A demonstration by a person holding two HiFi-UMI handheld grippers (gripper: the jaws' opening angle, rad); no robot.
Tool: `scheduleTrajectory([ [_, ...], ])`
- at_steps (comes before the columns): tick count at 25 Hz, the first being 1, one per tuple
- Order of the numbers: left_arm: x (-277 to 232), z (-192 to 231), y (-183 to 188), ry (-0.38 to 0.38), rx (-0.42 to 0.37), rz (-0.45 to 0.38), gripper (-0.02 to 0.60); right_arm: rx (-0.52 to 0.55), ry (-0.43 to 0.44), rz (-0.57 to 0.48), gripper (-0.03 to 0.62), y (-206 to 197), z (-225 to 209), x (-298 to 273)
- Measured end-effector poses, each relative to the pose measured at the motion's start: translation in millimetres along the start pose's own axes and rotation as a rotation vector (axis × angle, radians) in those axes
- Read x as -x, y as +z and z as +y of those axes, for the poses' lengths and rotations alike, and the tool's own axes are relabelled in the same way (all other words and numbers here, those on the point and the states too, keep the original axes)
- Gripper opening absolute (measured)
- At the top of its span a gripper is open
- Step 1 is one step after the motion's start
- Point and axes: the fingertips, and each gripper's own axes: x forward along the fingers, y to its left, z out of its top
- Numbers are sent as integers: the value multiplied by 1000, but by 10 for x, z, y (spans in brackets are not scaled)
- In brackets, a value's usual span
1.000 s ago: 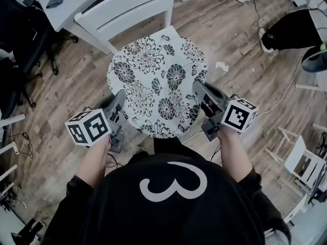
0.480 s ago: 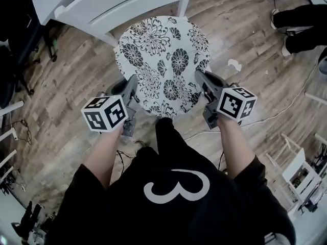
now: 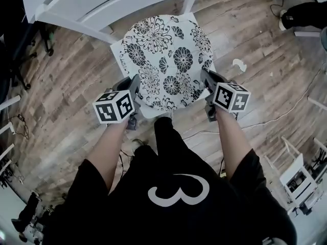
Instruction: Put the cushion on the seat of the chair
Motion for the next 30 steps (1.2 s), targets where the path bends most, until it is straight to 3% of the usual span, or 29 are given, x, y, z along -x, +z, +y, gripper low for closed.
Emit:
scheduleTrajectory([
  [5,-135,289,-200,84,26,68,25,-9,-89,81,21,-209,-408,-149],
  [16,-245,814,-375,194,15,123,37,85,-171,108,66,-339,-631,-246],
  [22,-295,884,-448,193,16,100,256,122,-228,119,160,-424,-773,-254],
  [27,-191,962,-472,171,20,73,334,121,-286,60,259,-397,-884,-82],
  [30,-19,1007,-472,162,60,24,337,108,-293,9,259,-367,-873,105],
])
